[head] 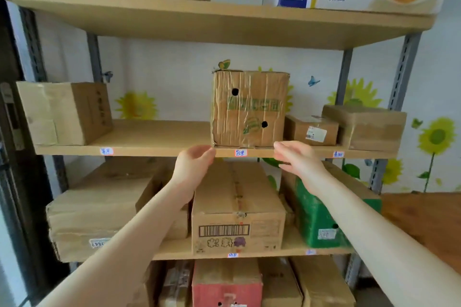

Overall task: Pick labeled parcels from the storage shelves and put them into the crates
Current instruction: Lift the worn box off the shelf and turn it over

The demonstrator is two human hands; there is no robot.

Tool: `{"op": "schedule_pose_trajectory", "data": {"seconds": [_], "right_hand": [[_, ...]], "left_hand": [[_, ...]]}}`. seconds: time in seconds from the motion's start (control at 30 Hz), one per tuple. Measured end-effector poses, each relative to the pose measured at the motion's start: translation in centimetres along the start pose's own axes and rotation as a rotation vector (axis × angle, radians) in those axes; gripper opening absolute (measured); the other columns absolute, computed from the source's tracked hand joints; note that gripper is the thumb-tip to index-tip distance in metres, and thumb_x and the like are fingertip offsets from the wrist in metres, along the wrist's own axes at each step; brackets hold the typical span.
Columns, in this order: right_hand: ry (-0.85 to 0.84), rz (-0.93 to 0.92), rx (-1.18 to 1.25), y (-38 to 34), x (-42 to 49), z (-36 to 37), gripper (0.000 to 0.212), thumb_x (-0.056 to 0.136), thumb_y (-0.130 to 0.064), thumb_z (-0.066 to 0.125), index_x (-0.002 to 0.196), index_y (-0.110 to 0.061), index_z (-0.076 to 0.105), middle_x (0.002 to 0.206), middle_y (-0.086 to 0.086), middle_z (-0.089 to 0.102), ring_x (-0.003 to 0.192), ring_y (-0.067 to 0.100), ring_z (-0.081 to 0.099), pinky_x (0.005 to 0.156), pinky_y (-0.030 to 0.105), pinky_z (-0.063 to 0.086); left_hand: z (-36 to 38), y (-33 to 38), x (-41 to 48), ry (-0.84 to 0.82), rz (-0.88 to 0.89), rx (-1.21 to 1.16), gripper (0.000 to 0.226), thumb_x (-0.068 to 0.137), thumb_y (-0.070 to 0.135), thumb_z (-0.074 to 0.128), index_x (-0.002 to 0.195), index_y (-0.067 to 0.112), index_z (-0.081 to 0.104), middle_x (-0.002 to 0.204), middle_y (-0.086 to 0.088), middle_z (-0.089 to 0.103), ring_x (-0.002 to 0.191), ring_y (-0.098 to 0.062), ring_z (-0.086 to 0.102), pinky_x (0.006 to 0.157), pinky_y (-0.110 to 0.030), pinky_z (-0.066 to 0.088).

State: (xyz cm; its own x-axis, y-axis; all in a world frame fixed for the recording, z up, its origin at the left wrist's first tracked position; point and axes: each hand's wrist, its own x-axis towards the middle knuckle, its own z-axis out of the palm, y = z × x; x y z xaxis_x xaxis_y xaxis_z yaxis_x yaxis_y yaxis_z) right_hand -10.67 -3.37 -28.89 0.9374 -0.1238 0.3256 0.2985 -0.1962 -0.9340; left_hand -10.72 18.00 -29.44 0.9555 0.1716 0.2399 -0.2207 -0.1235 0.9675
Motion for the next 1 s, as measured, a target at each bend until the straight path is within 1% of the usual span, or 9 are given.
{"op": "schedule_pose_trajectory", "data": {"seconds": [0.17,0.27,0.37,0.43,0.6,0.73,0.83,0.93,1.0], "right_hand": [[0.182,-0.121,-0.067,-3.6,8.3,-1.2,0.049,0.088,-0.034,0.059,0.129,-0.009,0.049,0.131,0.008,0.054,0.121,0.02,0.051,0.103,0.035,0.042],[0.311,-0.18,-0.028,-6.1,12.8,-1.8,0.051,0.09,-0.033,0.058,0.131,-0.007,0.047,0.132,0.009,0.052,0.121,0.021,0.049,0.098,0.03,0.038],[0.338,-0.142,0.028,-7.3,16.3,-1.6,0.05,0.088,-0.041,0.057,0.123,-0.006,0.05,0.123,0.007,0.055,0.107,0.022,0.05,0.09,0.033,0.039],[0.283,-0.061,0.088,-7.6,17.7,-1.0,0.058,0.084,-0.052,0.057,0.122,-0.009,0.05,0.127,0.008,0.054,0.11,0.023,0.05,0.097,0.038,0.039],[0.157,0.07,0.207,-7.0,18.8,0.3,0.074,0.08,-0.058,0.056,0.141,-0.02,0.038,0.148,0.003,0.038,0.135,0.023,0.036,0.112,0.042,0.025],[0.174,0.08,0.215,-7.4,17.9,1.1,0.069,0.07,-0.056,0.058,0.129,-0.02,0.051,0.137,0.005,0.051,0.125,0.024,0.047,0.108,0.047,0.032],[0.175,0.079,0.243,-8.1,16.7,2.1,0.05,0.08,-0.046,0.055,0.12,-0.016,0.056,0.129,0.006,0.057,0.118,0.023,0.052,0.096,0.04,0.039],[0.141,0.068,0.332,-8.9,15.1,3.5,0.02,0.089,-0.035,0.052,0.086,-0.016,0.058,0.089,0.004,0.065,0.08,0.016,0.059,0.069,0.03,0.043],[0.124,0.068,0.408,-9.3,14.1,4.5,0.021,0.091,-0.03,0.049,0.076,-0.017,0.055,0.075,0.002,0.063,0.071,0.015,0.058,0.066,0.03,0.043]], "left_hand": [[1.6,2.6,6.1,0.036,0.092,0.052,0.037,0.09,0.027,0.056,0.122,0.009,0.056,0.12,-0.006,0.061,0.109,-0.021,0.057,0.098,-0.037,0.046],[2.7,4.0,9.4,0.067,0.118,0.084,0.044,0.09,0.031,0.055,0.128,0.01,0.051,0.121,-0.003,0.057,0.1,-0.015,0.052,0.09,-0.03,0.044],[3.5,4.7,11.7,0.062,0.119,0.08,0.02,0.091,0.034,0.054,0.1,0.016,0.057,0.097,0.002,0.057,0.09,-0.014,0.051,0.072,-0.025,0.04],[3.9,4.6,12.7,0.042,0.116,0.091,0.02,0.091,0.036,0.053,0.082,0.02,0.048,0.088,0.004,0.052,0.082,-0.013,0.051,0.065,-0.024,0.039],[3.9,3.0,14.3,-0.064,0.104,0.091,0.049,0.088,0.044,0.055,0.126,0.015,0.05,0.117,0.0,0.059,0.1,-0.014,0.055,0.077,-0.024,0.043],[2.3,1.5,13.9,-0.084,0.151,0.033,0.057,0.085,0.047,0.057,0.135,0.024,0.044,0.126,0.005,0.057,0.111,-0.011,0.055,0.087,-0.024,0.046],[0.3,1.1,12.7,-0.107,0.204,-0.057,0.066,0.079,0.051,0.06,0.139,0.036,0.038,0.129,0.01,0.056,0.116,-0.008,0.053,0.092,-0.024,0.046],[-2.5,2.1,11.7,-0.066,0.265,-0.066,0.076,0.071,0.054,0.061,0.14,0.039,0.034,0.13,0.012,0.053,0.118,-0.009,0.052,0.1,-0.032,0.045],[-4.4,3.2,11.3,-0.033,0.312,-0.041,0.072,0.075,0.045,0.063,0.14,0.036,0.035,0.126,0.011,0.053,0.113,-0.009,0.053,0.09,-0.025,0.046]]}}
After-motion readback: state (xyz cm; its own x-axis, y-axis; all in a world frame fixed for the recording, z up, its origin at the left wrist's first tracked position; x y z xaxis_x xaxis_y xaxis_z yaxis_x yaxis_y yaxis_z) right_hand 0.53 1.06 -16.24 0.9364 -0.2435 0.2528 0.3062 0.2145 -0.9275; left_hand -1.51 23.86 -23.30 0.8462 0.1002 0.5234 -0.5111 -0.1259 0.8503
